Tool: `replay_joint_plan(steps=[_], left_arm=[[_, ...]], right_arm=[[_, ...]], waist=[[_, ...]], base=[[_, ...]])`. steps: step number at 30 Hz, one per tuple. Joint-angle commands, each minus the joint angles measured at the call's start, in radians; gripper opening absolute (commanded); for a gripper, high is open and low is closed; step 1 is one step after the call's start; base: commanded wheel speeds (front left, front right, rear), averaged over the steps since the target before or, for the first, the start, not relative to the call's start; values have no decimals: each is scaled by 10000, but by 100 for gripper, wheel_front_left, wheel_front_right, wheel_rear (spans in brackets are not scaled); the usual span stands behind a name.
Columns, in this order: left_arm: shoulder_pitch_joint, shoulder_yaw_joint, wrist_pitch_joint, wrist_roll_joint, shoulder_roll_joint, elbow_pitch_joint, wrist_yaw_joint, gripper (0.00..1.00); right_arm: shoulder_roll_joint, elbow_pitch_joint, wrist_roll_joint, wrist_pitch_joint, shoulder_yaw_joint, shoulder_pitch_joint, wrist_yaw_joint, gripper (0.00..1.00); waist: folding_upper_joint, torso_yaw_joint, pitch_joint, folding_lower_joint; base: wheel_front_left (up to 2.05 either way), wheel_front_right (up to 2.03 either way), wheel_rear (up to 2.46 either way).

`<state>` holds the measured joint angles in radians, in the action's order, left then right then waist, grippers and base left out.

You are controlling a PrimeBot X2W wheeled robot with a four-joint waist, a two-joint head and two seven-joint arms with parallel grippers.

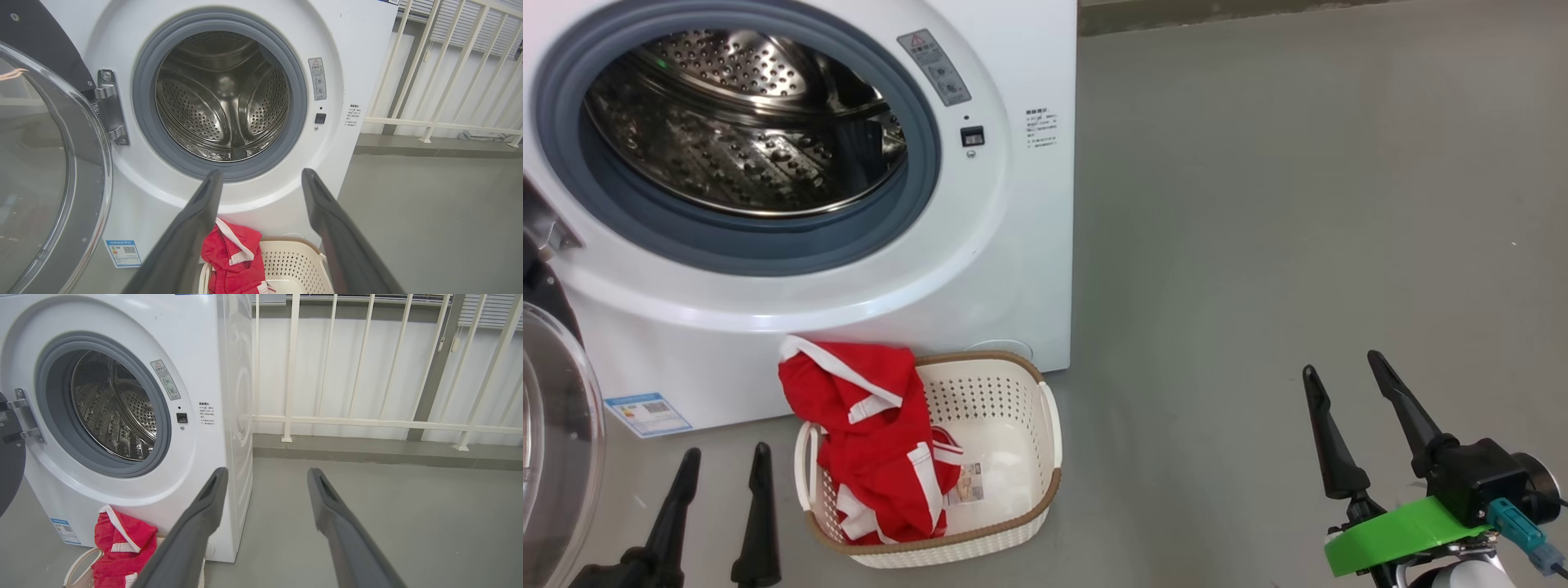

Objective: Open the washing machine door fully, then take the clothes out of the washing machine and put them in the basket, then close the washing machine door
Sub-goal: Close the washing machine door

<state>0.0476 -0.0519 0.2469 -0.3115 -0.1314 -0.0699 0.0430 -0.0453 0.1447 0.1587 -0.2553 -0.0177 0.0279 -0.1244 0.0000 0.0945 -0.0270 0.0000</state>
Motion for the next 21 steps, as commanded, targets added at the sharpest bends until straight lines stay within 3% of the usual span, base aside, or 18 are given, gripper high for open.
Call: replay_joint_plan(steps=[1, 13, 21], left_arm=[[-188, -380, 51, 30, -182, 302, -86, 100], [-279, -393, 80, 129, -150, 701, -395, 100], [-407, -397, 96, 159, -201, 1061, -493, 100]], right_arm=[[-49, -197, -2, -65, 263, 254, -63, 100], [-49, -143, -109, -65, 456, 431, -63, 100], [-49, -200, -403, -65, 490, 907, -63, 100]], waist=[[0, -35, -11, 0], [0, -735, -144, 0], [0, -1794, -569, 0]], base=[[0, 0, 0], [0, 0, 0], [0, 0, 0]])
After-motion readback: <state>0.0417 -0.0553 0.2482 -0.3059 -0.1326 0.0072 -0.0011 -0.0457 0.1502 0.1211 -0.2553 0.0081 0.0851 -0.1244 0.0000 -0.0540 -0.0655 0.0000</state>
